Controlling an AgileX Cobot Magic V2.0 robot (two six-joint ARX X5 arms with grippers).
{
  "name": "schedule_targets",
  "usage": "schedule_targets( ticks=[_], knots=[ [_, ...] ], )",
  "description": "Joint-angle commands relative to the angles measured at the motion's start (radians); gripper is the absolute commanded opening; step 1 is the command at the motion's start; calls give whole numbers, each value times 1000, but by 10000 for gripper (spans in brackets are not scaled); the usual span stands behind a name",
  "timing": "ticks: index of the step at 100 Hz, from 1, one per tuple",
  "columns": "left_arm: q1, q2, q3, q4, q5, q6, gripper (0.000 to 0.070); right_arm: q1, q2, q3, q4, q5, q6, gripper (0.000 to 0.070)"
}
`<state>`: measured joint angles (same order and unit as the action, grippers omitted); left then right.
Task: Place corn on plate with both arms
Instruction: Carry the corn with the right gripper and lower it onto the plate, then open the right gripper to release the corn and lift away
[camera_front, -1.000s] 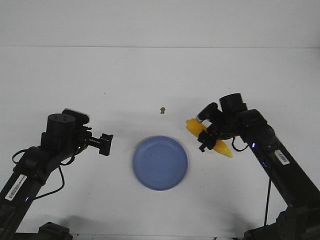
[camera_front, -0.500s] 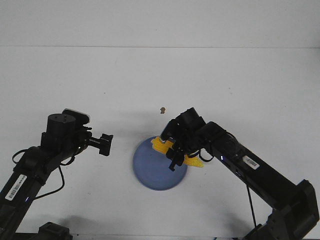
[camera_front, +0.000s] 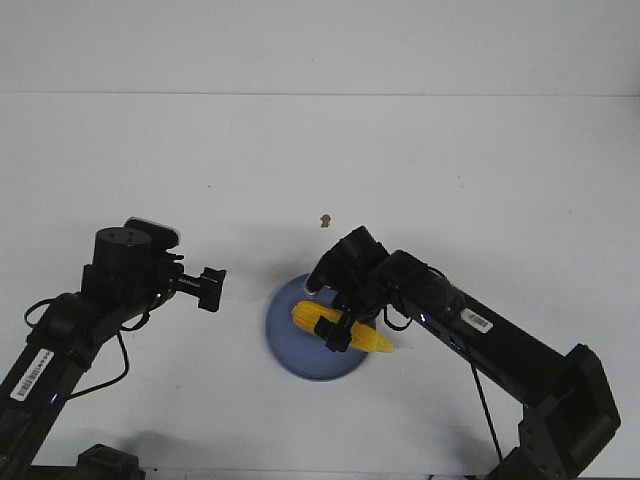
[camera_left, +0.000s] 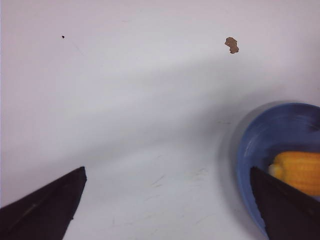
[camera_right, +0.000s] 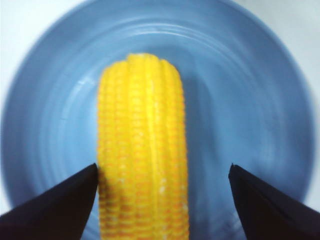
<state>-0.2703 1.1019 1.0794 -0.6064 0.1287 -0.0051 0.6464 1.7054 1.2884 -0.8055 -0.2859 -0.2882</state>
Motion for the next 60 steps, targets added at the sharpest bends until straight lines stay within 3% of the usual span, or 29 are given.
schedule_targets(
  ticks=[1,33,45,60],
  knots=[
    [3,-1,10,2,-2,11,700,-16,-30,13,2,9,22,550],
    [76,-118,8,6,-3,-10,700,-187,-316,-37,58,193,108,548],
    [97,-188,-16,32,-3,-10,700,-253,-493,-153,124,289,161,547],
    [116,-304,-135,117,-27,-14,700,-345,-765,-367,261,316,245,547]
  ],
)
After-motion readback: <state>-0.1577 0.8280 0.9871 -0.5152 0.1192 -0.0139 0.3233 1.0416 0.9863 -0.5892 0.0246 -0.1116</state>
